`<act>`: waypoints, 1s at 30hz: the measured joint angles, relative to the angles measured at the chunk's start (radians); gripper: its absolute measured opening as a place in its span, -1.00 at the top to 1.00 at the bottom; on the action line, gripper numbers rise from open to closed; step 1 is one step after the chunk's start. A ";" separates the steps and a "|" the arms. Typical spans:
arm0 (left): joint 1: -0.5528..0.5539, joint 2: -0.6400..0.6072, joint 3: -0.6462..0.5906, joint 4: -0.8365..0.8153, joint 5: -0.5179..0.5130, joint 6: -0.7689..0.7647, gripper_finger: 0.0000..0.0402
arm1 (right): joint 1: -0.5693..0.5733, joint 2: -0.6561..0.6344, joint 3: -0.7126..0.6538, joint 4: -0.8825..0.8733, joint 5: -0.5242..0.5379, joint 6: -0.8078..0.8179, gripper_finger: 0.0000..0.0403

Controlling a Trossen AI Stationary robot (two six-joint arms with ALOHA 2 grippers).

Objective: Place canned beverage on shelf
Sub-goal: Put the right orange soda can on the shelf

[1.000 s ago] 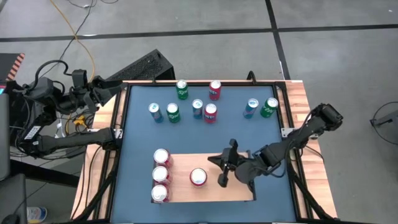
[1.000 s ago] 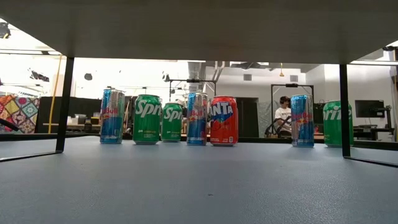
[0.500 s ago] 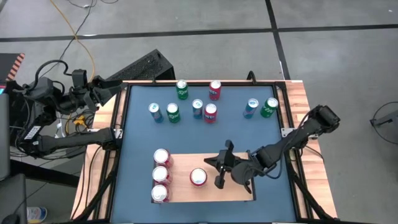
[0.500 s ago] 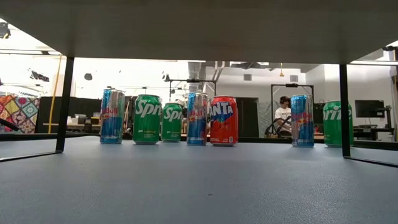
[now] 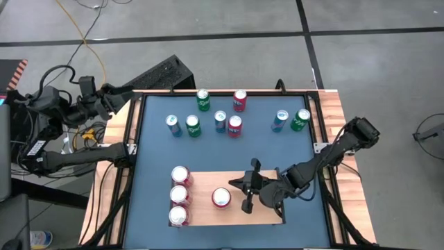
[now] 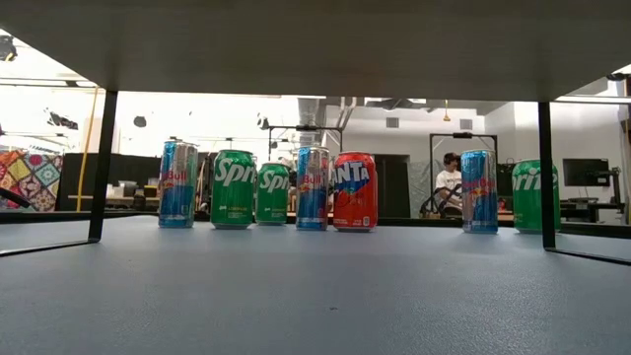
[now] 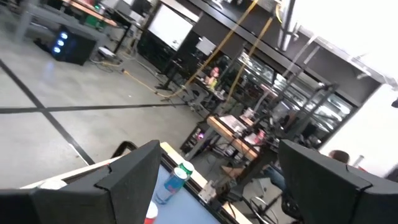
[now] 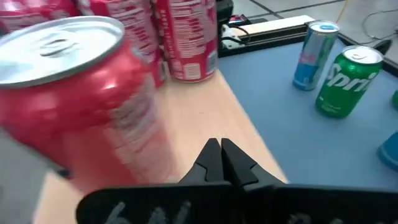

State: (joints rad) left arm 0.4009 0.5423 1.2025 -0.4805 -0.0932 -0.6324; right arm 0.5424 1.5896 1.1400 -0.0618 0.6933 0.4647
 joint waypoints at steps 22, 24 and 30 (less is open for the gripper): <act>0.000 0.001 0.000 0.000 -0.070 -0.008 -0.54 | -0.102 -0.035 -0.227 0.421 -0.273 -0.073 1.00; 0.000 0.001 0.000 -0.002 -0.071 -0.008 -0.54 | -0.103 -0.033 -0.227 0.427 -0.274 -0.073 1.00; 0.000 0.001 0.000 -0.007 -0.071 0.004 -0.54 | -0.113 -0.031 -0.227 0.453 -0.274 -0.073 1.00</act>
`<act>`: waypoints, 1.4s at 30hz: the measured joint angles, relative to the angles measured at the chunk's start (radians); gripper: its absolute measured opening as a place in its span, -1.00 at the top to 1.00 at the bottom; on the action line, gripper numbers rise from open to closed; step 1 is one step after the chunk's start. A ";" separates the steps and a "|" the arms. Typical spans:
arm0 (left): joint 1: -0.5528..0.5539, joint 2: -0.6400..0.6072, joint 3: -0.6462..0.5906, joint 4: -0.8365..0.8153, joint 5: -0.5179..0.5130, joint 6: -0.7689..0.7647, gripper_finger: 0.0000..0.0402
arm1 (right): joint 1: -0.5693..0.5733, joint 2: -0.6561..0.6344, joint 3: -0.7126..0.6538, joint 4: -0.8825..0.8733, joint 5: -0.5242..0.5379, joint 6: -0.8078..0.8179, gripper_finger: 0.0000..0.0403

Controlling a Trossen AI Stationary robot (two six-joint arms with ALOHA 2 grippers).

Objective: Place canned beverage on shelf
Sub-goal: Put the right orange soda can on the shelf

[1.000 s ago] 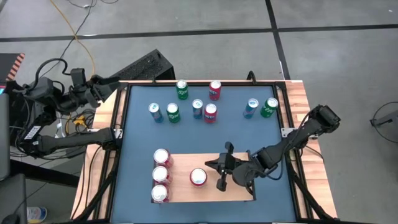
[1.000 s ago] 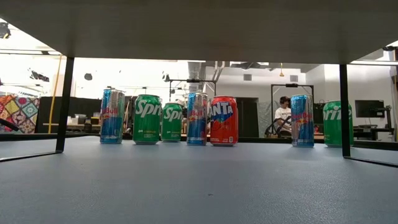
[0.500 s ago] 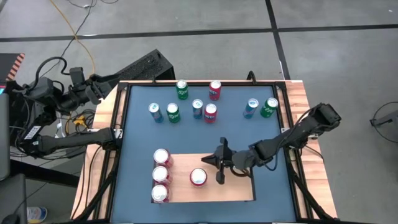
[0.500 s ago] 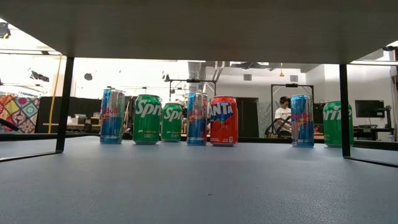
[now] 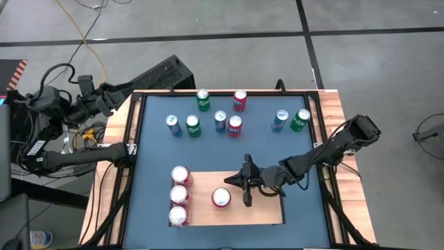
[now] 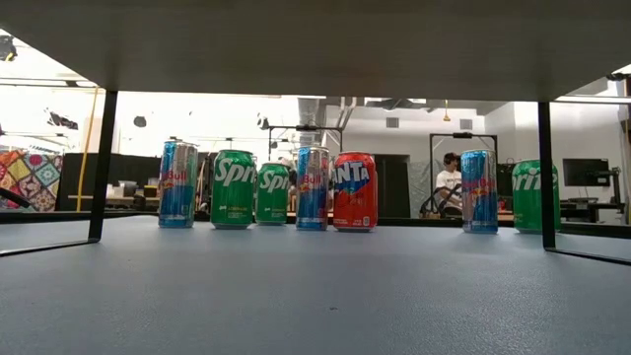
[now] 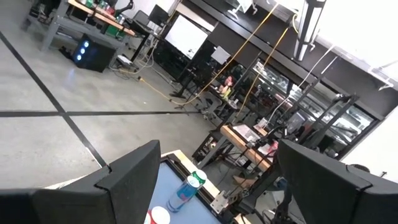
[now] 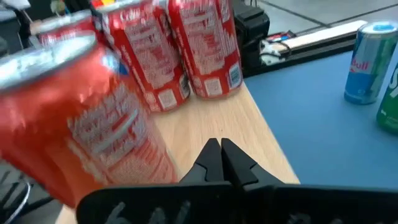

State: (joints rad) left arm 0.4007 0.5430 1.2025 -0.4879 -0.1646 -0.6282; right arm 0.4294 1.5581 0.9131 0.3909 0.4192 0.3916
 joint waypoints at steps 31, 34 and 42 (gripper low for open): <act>0.000 0.000 0.000 -0.071 -0.012 0.001 -0.54 | -0.001 0.000 0.000 0.013 0.006 -0.006 1.00; 0.000 0.000 0.000 -0.071 -0.047 -0.011 -0.54 | -0.008 0.000 0.000 0.009 0.000 -0.026 1.00; 0.000 0.000 0.000 -0.071 -0.094 -0.030 -0.54 | -0.061 -0.104 -0.104 0.009 -0.100 -0.062 1.00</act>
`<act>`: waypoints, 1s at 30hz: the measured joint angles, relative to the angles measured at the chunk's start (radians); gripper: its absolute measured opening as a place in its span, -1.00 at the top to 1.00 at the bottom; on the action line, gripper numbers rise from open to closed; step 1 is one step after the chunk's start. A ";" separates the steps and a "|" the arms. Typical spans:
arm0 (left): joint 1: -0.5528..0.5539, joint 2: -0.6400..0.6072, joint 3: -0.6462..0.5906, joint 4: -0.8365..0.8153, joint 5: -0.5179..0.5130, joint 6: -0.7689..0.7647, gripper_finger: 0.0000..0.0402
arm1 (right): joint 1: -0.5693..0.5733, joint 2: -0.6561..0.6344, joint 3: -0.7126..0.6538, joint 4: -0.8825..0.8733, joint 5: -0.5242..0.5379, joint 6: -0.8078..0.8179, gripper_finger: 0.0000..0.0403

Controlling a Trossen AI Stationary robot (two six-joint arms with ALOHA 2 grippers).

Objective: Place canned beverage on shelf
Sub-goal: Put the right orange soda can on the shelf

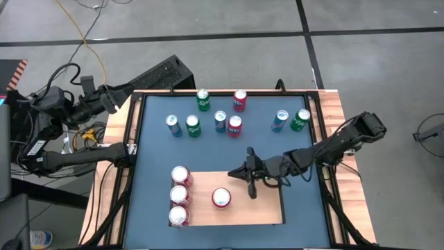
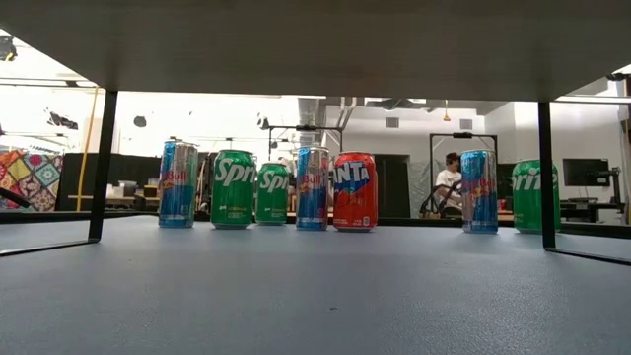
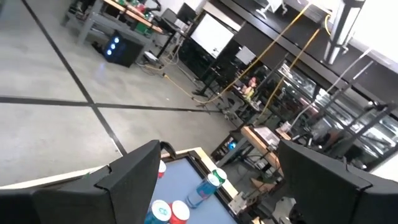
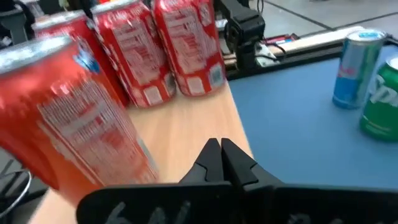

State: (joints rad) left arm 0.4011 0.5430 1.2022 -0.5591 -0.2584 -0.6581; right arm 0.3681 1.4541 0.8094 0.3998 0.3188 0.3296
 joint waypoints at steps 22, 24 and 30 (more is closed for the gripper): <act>0.000 0.000 0.000 -0.016 -0.128 -0.026 -0.54 | -0.041 -0.198 -0.132 -0.048 -0.063 -0.184 1.00; 0.000 0.000 0.000 -0.020 -0.128 -0.007 -0.54 | -0.058 -0.198 -0.132 -0.050 -0.082 -0.184 1.00; 0.000 0.000 0.000 -0.021 -0.148 0.041 -0.54 | -0.073 -0.198 -0.132 -0.044 -0.113 -0.181 1.00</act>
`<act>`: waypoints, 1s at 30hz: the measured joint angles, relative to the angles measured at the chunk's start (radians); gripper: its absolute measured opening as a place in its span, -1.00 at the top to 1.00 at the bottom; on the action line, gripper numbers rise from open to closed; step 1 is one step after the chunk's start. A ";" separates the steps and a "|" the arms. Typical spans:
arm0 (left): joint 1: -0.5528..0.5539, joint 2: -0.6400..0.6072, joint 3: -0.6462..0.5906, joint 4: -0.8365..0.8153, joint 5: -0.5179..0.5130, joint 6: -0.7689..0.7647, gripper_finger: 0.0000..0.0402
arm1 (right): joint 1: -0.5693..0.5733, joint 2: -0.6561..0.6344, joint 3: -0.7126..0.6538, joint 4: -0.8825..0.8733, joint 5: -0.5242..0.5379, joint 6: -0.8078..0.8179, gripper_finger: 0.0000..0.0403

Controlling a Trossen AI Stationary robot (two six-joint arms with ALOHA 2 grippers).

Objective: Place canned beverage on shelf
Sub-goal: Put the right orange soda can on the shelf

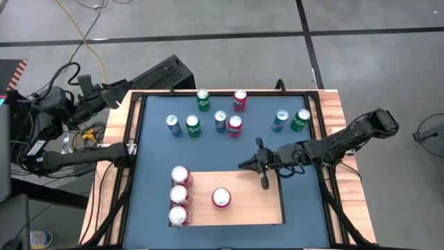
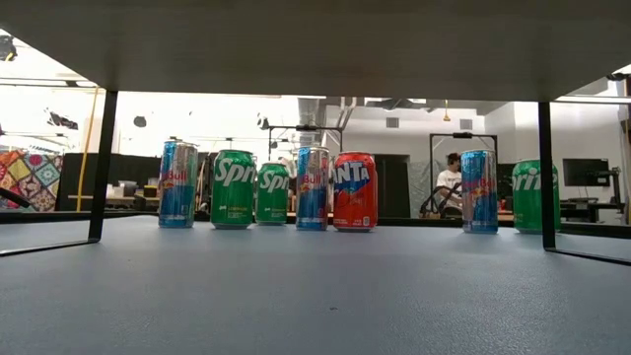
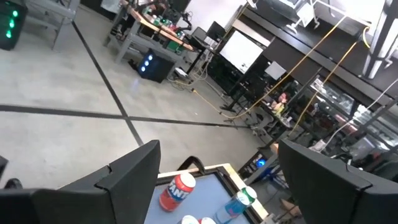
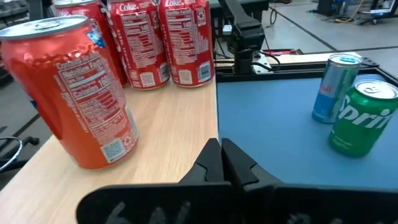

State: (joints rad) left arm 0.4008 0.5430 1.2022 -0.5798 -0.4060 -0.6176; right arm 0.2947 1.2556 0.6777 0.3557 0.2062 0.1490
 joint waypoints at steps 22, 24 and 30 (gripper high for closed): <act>0.000 0.000 0.000 -0.031 0.038 -0.015 -0.54 | 0.009 -0.005 0.000 -0.031 -0.126 -0.004 1.00; 0.000 0.000 0.000 -0.038 0.036 -0.023 -0.54 | 0.018 -0.005 0.000 -0.032 -0.126 -0.016 1.00; 0.000 0.000 0.000 -0.031 0.031 -0.035 -0.54 | 0.054 -0.005 0.000 -0.002 -0.074 0.059 1.00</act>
State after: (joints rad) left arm 0.4010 0.5434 1.2018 -0.6109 -0.3746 -0.6526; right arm 0.3492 1.2507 0.6779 0.3539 0.1326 0.2080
